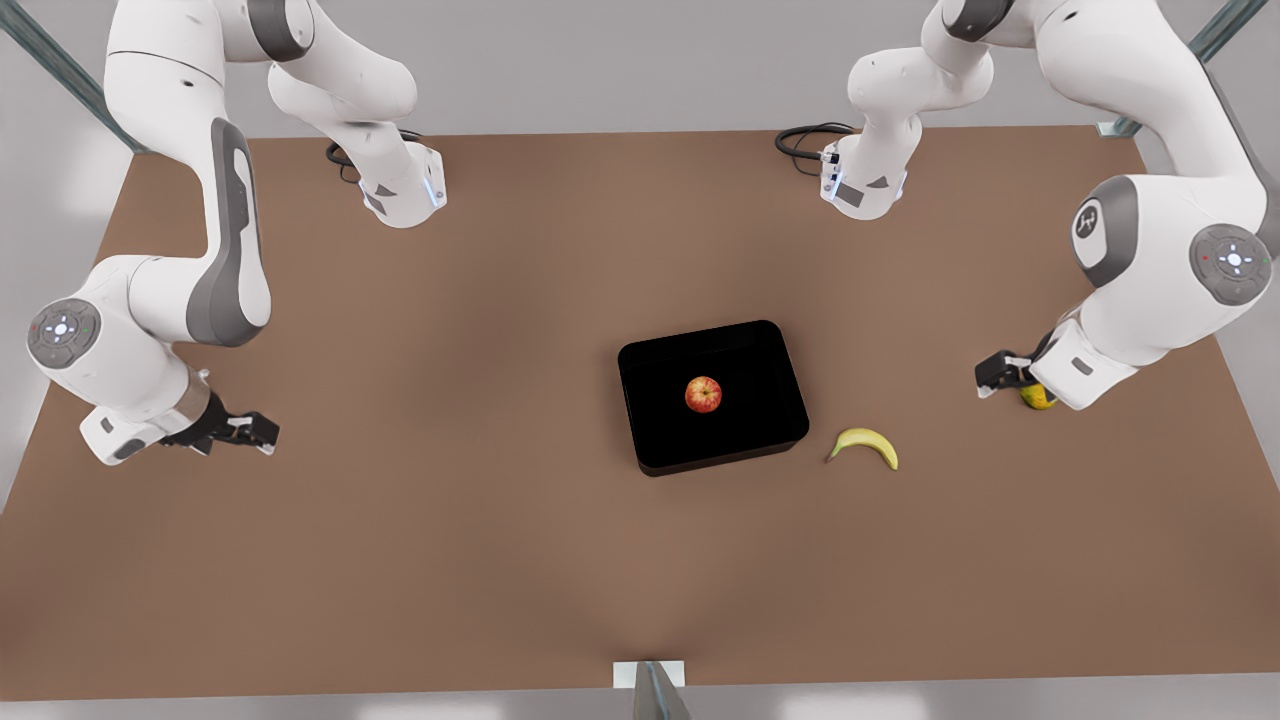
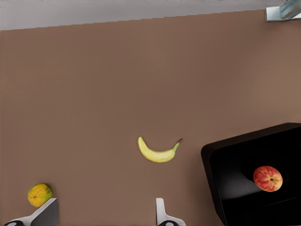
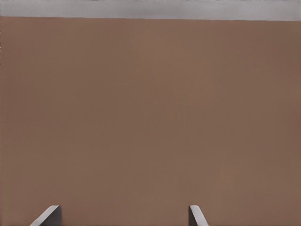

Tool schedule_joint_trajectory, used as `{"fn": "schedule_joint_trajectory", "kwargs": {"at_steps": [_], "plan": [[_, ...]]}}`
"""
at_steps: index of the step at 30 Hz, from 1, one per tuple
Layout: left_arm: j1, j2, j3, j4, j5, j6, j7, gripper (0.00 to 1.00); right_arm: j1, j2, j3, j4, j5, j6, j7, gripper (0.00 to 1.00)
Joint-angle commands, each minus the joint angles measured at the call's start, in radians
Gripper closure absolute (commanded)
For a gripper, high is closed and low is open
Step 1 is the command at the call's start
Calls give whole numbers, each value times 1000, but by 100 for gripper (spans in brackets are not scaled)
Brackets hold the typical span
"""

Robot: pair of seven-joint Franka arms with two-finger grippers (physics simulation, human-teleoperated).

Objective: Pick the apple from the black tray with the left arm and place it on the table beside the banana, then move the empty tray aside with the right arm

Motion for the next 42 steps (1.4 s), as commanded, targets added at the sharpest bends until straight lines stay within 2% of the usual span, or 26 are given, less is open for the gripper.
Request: {"fn": "schedule_joint_trajectory", "kwargs": {"at_steps": [1,3,5,6,8,11,12,14,16,17,21,32,35,42], "plan": [[-2,5,-1,-1,6,31,-37,0,0,-1,0,1,4,37,-20,0],[-25,6,-5,2,4,28,-43,0,2,1,0,1,4,37,-24,0],[-158,48,-15,-6,-13,37,-55,0,-2,37,0,1,6,37,-24,0],[-229,81,-15,5,-7,37,-148,0,-5,102,-5,7,4,37,-23,0],[-349,108,-15,5,1,102,-425,0,-2,291,0,131,4,40,-24,0],[-577,187,-15,-9,90,103,-821,0,0,331,0,143,3,82,-23,0],[-587,207,-17,-9,78,131,-971,0,-2,320,-2,145,6,80,-18,0],[-622,255,-17,-24,68,216,-1149,0,-2,182,0,145,7,19,-18,0],[-619,292,-17,-41,67,273,-1160,0,-3,90,-6,145,9,-67,-20,0],[-610,263,-15,-165,58,406,-1152,0,-2,91,-2,145,6,-68,-20,0],[-616,279,-15,-252,69,528,-1108,0,0,87,5,147,7,-101,-18,0],[-666,378,-14,-280,131,632,-1123,0,0,93,8,145,1,-101,-12,0],[-651,307,-11,-380,190,640,-1131,0,2,94,8,145,-1,-101,-12,0],[-648,325,-8,-426,226,691,-1132,0,2,94,8,145,-1,-101,-12,0]]}}
